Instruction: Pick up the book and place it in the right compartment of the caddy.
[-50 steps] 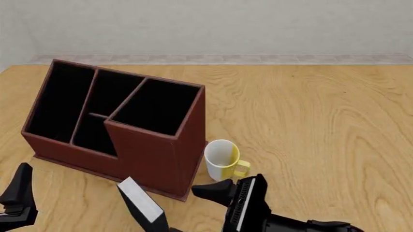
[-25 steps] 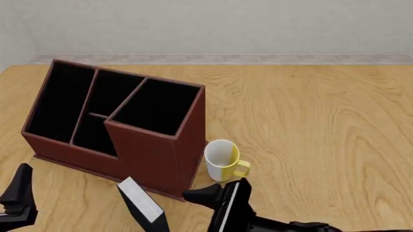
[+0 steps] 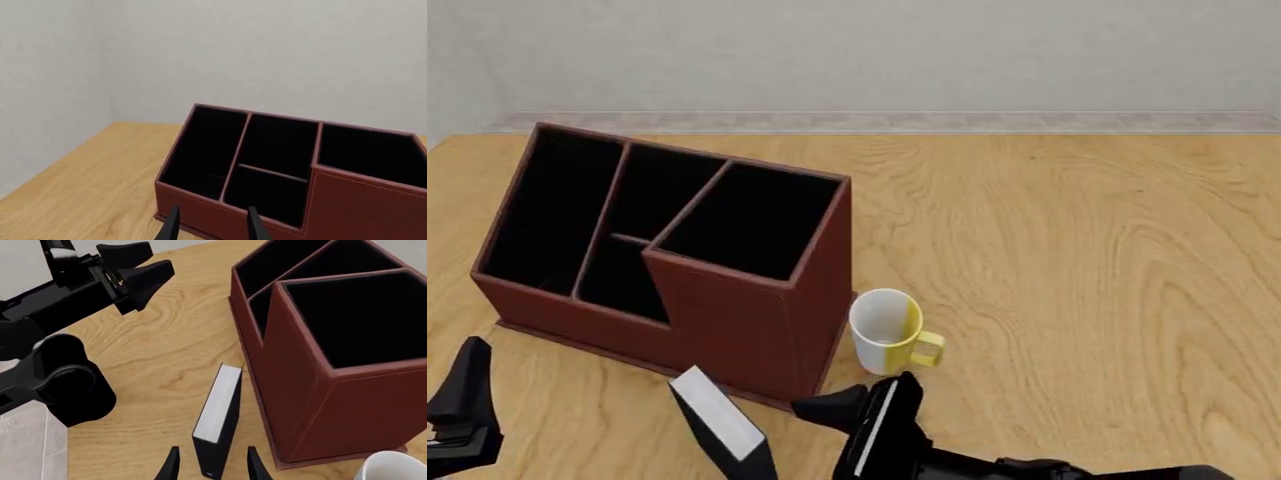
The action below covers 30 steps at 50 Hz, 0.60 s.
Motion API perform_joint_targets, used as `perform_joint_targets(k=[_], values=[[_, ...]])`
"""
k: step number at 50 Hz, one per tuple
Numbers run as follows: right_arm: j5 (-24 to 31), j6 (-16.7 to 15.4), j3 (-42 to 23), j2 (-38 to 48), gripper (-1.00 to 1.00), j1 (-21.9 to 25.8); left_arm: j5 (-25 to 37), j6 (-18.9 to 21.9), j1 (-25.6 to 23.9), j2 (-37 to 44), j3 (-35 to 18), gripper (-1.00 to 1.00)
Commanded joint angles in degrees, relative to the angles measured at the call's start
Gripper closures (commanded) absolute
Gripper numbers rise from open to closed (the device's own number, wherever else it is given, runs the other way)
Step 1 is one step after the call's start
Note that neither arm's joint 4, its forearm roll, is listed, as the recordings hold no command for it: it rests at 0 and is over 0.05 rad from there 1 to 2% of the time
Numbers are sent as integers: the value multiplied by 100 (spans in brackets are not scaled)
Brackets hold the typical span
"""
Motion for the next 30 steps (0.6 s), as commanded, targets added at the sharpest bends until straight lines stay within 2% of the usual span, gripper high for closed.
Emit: perform_joint_targets(k=[1,30], values=[[-259,97,-112,449,-100,47,-43,-2,55,-1,36,-100],[-409,181,-528,1184,-100,186,-14,-11,179,-1,-13,-100]])
